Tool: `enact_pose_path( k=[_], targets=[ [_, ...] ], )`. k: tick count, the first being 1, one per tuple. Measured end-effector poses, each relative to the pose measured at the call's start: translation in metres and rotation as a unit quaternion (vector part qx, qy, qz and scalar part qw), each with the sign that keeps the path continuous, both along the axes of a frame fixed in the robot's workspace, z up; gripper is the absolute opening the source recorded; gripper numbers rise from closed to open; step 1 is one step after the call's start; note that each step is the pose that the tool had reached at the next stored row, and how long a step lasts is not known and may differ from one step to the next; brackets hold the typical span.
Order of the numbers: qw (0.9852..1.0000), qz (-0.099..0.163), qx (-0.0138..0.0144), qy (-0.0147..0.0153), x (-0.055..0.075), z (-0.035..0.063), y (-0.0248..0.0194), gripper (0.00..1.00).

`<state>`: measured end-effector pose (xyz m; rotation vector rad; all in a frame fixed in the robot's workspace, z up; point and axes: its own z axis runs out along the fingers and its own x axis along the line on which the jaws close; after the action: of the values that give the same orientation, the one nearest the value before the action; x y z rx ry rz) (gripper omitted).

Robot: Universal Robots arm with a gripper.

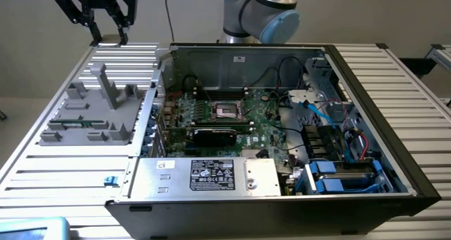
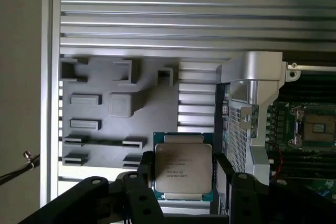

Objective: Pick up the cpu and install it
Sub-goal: 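Pick up the cpu and move it towards the insertion slot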

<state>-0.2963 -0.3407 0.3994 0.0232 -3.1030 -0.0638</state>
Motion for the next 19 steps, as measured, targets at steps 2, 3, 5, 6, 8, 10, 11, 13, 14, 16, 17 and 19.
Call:
enact_pose_path(
  k=[2, 3, 5, 6, 8, 10, 11, 13, 14, 16, 17, 19],
  targets=[
    [1.0000, 0.000, 0.0000, 0.0001, 0.000, 0.0000, 0.0000, 0.56],
    [1.0000, 0.000, 0.0000, 0.0001, 0.001, 0.0000, 0.0000, 0.56],
    [1.0000, 0.000, 0.0000, 0.0001, 0.006, 0.0001, 0.0000, 0.56],
    [1.0000, 0.000, 0.0000, 0.0000, 0.011, 0.0000, 0.0000, 0.56],
    [1.0000, 0.000, 0.0000, 0.0000, 0.020, 0.0001, 0.0000, 0.56],
    [1.0000, 0.000, 0.0000, 0.0000, 0.029, 0.0001, 0.0000, 0.56],
    [1.0000, 0.000, 0.0000, 0.0000, 0.034, 0.0001, 0.0000, 0.56],
    [1.0000, 0.000, 0.0000, 0.0005, 0.043, 0.0003, 0.0000, 0.56],
    [1.0000, 0.000, 0.0001, 0.0010, 0.047, 0.0004, -0.0001, 0.56],
    [1.0000, 0.000, 0.0001, 0.0020, 0.055, 0.0006, -0.0002, 0.56],
    [1.0000, 0.000, 0.0002, 0.0025, 0.059, 0.0007, -0.0002, 0.56],
    [1.0000, 0.000, 0.0002, 0.0037, 0.067, 0.0009, -0.0004, 0.56]
  ],
)
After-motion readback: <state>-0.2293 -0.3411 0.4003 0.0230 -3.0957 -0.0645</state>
